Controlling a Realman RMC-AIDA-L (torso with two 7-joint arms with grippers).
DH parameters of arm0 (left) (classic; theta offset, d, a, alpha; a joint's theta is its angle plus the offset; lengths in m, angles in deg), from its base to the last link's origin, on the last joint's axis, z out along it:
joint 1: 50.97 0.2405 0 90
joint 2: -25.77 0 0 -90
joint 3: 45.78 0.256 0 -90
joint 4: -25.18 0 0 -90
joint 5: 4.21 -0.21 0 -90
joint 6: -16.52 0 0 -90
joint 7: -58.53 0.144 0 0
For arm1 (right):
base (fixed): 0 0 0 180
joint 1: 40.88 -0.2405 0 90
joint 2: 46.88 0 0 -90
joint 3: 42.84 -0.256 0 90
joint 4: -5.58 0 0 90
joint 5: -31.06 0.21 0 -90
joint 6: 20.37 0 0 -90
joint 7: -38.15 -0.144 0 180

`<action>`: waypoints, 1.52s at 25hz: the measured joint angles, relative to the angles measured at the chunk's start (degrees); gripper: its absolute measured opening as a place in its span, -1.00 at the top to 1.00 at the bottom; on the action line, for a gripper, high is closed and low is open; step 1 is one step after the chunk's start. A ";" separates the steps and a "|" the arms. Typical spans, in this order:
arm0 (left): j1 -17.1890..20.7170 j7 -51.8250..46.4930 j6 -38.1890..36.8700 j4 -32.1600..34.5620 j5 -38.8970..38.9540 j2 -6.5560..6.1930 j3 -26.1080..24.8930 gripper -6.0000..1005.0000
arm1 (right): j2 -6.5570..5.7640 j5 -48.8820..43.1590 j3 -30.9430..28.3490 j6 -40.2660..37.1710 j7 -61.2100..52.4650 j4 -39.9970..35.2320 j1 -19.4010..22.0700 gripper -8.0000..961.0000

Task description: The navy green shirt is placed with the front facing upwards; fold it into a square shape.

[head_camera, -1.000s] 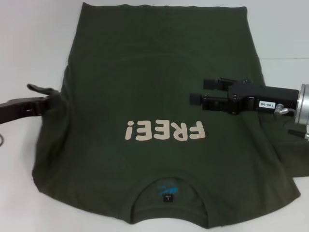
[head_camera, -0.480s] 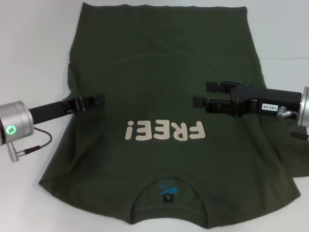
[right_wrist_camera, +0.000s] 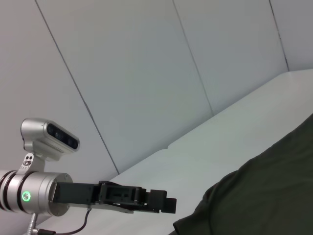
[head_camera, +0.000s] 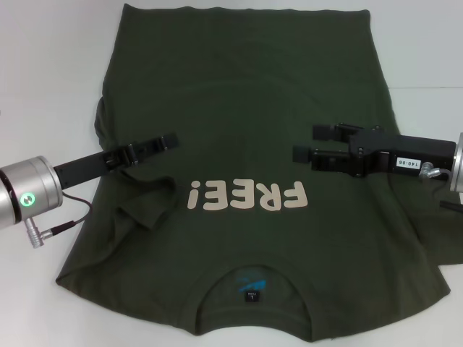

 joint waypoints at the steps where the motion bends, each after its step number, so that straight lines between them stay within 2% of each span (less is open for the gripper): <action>1: 0.11 0.06 0.07 0.09 0.01 -0.02 0.03 -0.06 | -0.06 0.01 -0.02 0.00 -0.07 0.00 0.03 -0.86; 2: 0.24 0.28 0.10 0.20 0.02 -0.04 0.05 -0.16 | -0.11 0.02 -0.03 0.00 -0.12 0.00 0.05 -0.86; 13: 1.21 5.27 1.55 0.62 0.03 -0.03 -0.13 -0.60 | -0.39 0.08 -1.14 -0.09 -0.31 0.03 0.55 -0.86; 18: 1.73 4.68 6.30 0.50 -0.31 -0.01 -0.16 -0.68 | -0.40 0.08 -1.39 -0.24 -0.38 0.02 0.69 -0.86; 19: 1.83 3.54 10.04 -0.06 -0.27 0.04 -0.11 -0.68 | -0.39 0.08 -1.40 -0.31 -0.56 -0.05 0.70 -0.86; 22: 1.65 2.59 14.64 -1.57 -0.32 0.05 0.39 -0.68 | -0.38 0.08 -1.26 -0.38 -1.17 -0.29 0.55 -0.86; 27: 1.39 2.69 19.42 -3.61 -0.34 0.06 1.82 -0.68 | -0.51 0.08 -0.98 -0.64 -2.30 -0.75 0.05 -0.86; 33: 0.06 2.84 19.95 -5.70 0.00 0.05 3.30 -0.68 | -0.56 0.07 -0.92 -0.64 -2.60 -1.02 0.02 -0.86; 38: -3.01 2.86 19.79 -7.73 0.12 0.21 5.73 -0.68 | -0.56 0.07 -1.03 -0.64 -2.39 -1.06 0.18 -0.86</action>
